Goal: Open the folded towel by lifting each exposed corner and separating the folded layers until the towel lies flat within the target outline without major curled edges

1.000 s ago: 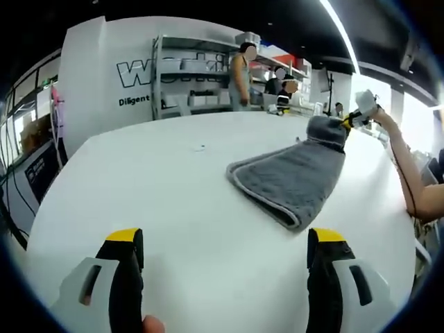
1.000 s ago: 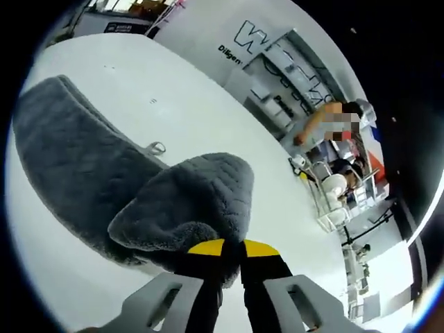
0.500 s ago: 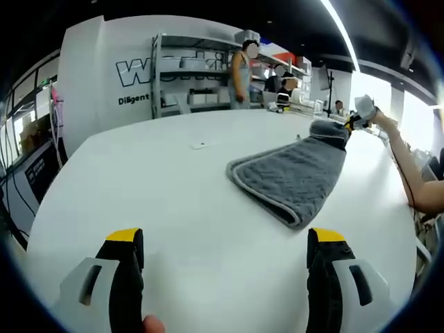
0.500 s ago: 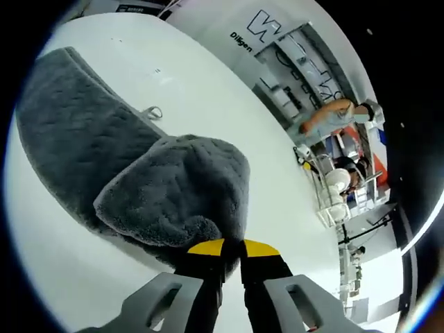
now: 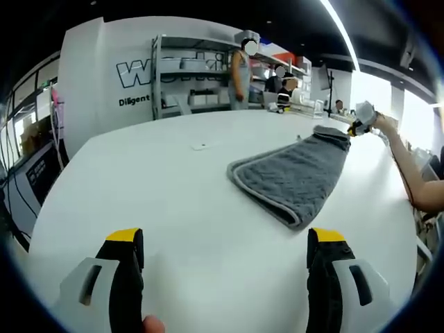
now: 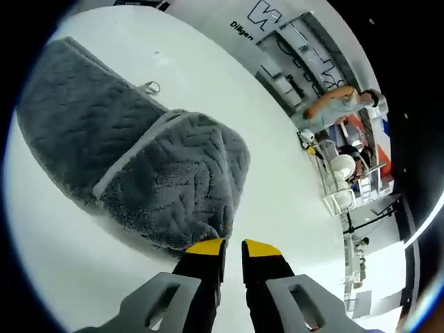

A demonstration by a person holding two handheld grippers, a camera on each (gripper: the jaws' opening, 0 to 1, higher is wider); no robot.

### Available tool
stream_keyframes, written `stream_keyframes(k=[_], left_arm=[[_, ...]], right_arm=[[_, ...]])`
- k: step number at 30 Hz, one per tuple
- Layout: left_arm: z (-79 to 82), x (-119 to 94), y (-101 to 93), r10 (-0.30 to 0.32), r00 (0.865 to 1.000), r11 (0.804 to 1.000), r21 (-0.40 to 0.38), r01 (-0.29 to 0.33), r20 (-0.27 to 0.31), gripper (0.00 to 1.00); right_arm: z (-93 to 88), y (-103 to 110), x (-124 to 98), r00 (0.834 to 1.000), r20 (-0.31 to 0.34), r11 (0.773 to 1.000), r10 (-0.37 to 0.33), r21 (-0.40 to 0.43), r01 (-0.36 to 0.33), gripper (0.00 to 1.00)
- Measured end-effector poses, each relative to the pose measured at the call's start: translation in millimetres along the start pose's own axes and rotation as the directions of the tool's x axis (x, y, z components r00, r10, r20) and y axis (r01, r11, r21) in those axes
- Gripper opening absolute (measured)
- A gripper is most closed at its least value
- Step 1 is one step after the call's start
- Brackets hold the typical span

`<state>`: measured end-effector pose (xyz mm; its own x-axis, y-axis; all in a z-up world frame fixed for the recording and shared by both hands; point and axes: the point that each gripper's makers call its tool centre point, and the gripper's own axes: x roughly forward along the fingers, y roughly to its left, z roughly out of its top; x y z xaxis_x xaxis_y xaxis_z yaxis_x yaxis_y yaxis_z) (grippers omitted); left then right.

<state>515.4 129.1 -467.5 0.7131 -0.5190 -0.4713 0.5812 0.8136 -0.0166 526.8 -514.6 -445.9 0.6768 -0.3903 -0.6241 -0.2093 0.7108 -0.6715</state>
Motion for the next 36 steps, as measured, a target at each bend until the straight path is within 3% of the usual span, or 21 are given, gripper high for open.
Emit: stream_keyframes(k=[3,9,12,17,22,25,28,32,36], left_arm=[[-0.3,-0.1,-0.7,0.0,1.0,1.0,-0.001,0.0,0.0,0.96],[0.6,-1.1,-0.8,0.0,1.0,1.0,0.001,0.0,0.002,0.96],[0.7,-1.5,-0.8,0.001,1.0,1.0,0.003,-0.001,0.003,0.96],[0.6,-1.8,0.5,0.003,1.0,1.0,0.004,-0.003,0.001,0.96],[-1.4,-2.3,0.9,0.001,1.0,1.0,0.004,-0.001,-0.006,0.96],[-1.2,-2.3,1.3,0.005,1.0,1.0,0.006,-0.005,-0.006,0.96],[-0.3,-2.0,-0.1,0.001,1.0,1.0,0.006,0.0,-0.003,0.96],[-1.3,-2.4,-0.1,0.003,1.0,1.0,0.006,-0.003,-0.006,0.96],[-0.1,-3.1,0.4,0.005,1.0,1.0,0.008,-0.005,-0.002,0.96]], right_arm=[[7.1,3.1,-2.7,0.997,0.075,0.997,0.007,0.082,-0.013,0.08],[-3.1,15.7,-5.4,0.99,0.113,0.983,0.081,0.153,-0.098,0.12],[-9.3,12.2,-6.1,0.988,0.13,0.977,0.083,0.183,-0.106,0.13],[-21.9,13.6,-8.5,0.987,0.131,0.974,0.091,0.196,-0.116,0.14],[-36.3,21.8,-9.4,0.989,0.081,0.981,0.121,0.141,-0.132,0.18],[-27.1,23.4,-4.4,0.981,0.142,0.977,0.133,0.148,-0.154,0.18],[-23.6,33.6,2.8,0.97,0.162,0.963,0.183,0.169,-0.21,0.15],[-24.0,28.2,13.8,0.976,0.172,0.967,0.136,0.191,-0.168,0.07],[-24.8,22.9,14.4,0.972,0.219,0.943,0.083,0.297,-0.148,0.02]])
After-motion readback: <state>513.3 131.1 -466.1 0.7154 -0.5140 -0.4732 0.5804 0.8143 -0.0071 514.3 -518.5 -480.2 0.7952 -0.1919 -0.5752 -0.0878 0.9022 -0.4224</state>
